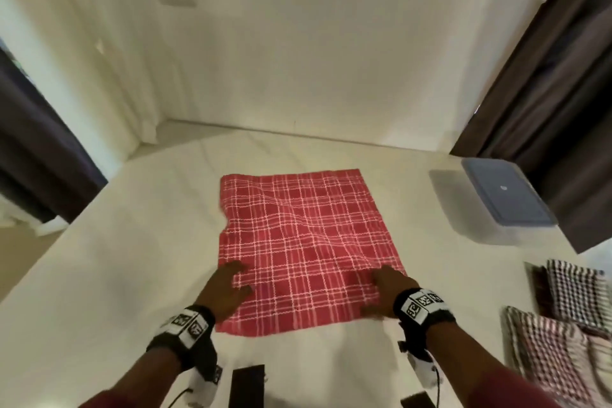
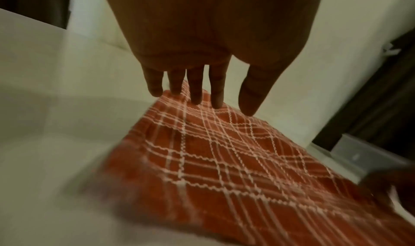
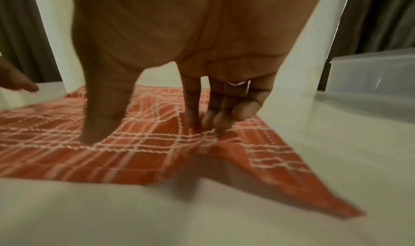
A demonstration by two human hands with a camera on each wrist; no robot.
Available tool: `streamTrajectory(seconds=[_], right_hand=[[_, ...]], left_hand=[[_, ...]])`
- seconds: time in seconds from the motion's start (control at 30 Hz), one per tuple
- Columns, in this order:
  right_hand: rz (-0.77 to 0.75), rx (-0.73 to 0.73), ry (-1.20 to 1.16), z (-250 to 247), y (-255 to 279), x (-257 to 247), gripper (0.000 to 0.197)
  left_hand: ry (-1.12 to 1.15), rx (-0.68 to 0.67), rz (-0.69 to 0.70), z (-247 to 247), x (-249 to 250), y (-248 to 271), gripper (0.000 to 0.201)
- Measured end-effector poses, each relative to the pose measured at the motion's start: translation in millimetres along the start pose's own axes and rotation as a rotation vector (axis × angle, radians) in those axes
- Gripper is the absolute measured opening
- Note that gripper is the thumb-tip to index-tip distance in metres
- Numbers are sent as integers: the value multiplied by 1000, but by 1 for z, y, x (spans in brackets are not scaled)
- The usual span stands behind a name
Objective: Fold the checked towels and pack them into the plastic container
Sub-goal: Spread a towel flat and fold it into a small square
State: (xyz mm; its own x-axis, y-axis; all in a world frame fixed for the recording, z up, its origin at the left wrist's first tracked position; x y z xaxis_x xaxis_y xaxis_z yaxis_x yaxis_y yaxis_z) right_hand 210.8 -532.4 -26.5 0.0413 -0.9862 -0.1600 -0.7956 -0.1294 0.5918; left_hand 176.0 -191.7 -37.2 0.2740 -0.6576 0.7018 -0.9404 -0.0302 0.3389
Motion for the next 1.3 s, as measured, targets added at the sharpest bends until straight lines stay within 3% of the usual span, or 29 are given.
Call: streamTrajectory(seconds=[0.1, 0.23, 0.3, 0.4, 0.47, 0.57, 0.63, 0.73, 0.8, 0.93, 1.17, 1.3], right_hand=[[-63, 60, -40, 10, -3, -26, 96], [-64, 79, -49, 24, -5, -40, 99], [-58, 106, -92, 31, -1, -37, 83], [-33, 74, -147, 42, 12, -33, 39], [3, 81, -191, 41, 15, -30, 29], [1, 278, -278, 19, 4, -29, 19], [-39, 326, -242, 6, -16, -33, 46], [-55, 229, -168, -3, -53, -35, 91], [-43, 158, -130, -1, -78, -27, 108], [-8, 74, -95, 3, -101, -1, 117], [128, 98, -163, -11, -110, 60, 120], [133, 120, -163, -40, -116, 56, 127]], left_hand=[[-263, -129, 58, 29, -5, -3, 59], [-439, -115, 100, 44, -6, -2, 60], [-456, -29, 153, 42, -4, 2, 44], [-448, 70, 183, 37, 1, 16, 17], [-413, 105, 188, 35, 3, 20, 14], [-332, 159, 222, 33, 4, 9, 19], [-309, 124, 217, 32, 9, -11, 30], [-365, 21, 177, 32, 20, -48, 58], [-425, -54, 137, 34, 24, -73, 77], [-545, -170, 106, 48, 30, -115, 100], [-608, -275, 245, 87, 80, -170, 99], [-570, -190, 296, 66, 108, -194, 91]])
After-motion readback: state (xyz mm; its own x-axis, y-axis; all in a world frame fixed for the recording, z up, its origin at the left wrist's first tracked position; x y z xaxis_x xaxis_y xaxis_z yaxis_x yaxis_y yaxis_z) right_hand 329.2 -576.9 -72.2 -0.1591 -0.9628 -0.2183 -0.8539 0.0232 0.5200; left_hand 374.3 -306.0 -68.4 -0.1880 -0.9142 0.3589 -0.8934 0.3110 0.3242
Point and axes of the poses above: each hand's wrist, its own y-axis away from the middle knuckle, its own z-axis out of the palm, x = y × z, the point moved 5 cm from there along -y, towards the middle knuckle, and after that the axes turned 1 degree about z, right-handed, at the moved point
